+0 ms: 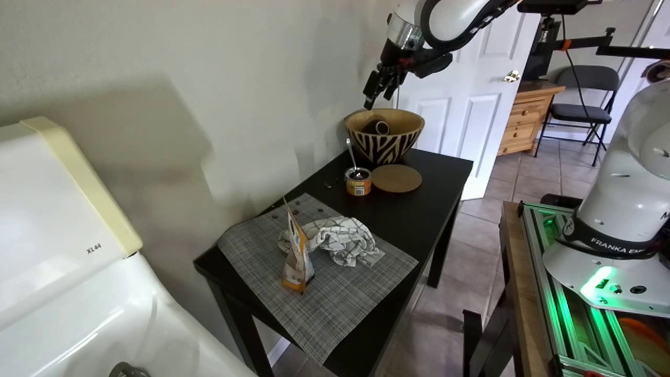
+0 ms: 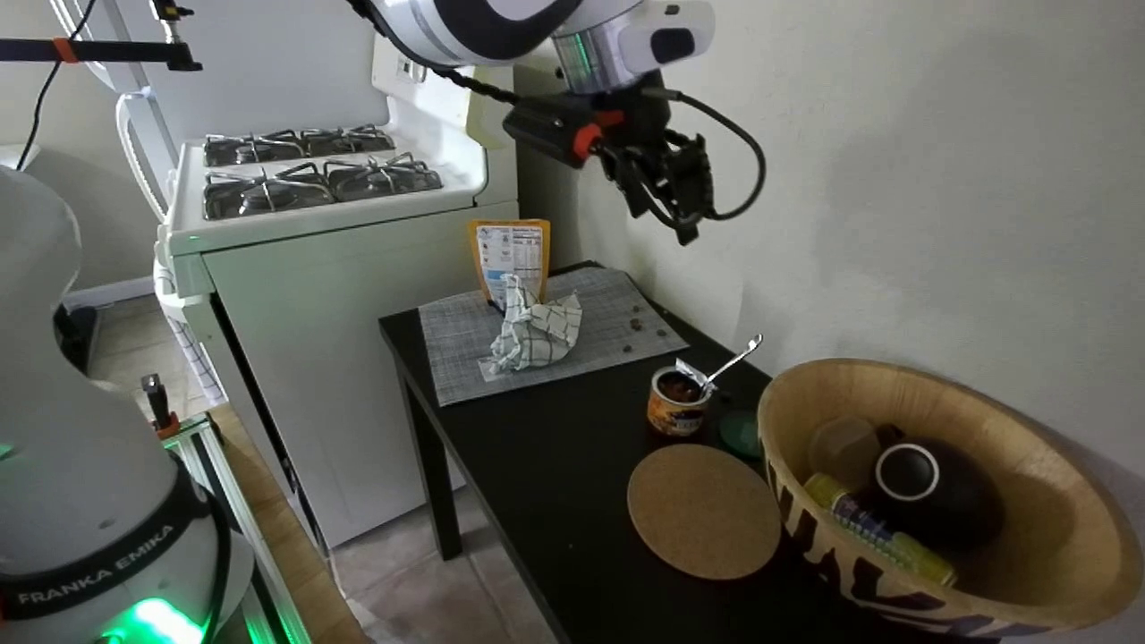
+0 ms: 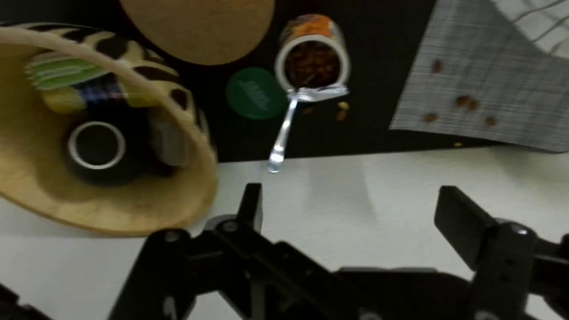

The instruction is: Move the mug to the table

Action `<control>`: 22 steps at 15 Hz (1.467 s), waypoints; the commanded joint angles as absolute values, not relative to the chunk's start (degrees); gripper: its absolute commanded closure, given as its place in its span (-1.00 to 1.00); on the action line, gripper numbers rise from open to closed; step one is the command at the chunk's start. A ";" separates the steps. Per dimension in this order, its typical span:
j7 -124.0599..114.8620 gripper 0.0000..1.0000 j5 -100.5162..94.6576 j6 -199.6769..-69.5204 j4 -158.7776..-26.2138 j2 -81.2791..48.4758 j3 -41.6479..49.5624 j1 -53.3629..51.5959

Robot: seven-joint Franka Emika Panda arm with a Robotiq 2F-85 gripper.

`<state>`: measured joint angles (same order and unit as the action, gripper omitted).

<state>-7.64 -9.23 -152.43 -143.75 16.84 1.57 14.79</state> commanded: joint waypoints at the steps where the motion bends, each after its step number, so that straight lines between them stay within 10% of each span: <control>1: -17.84 -1.00 -24.46 -154.32 -139.20 11.47 0.81 23.81; 13: -31.20 -1.00 -48.69 -143.19 -129.34 6.96 3.62 25.04; 22: 3.12 -1.00 -35.23 -140.56 -118.01 -11.26 15.21 20.89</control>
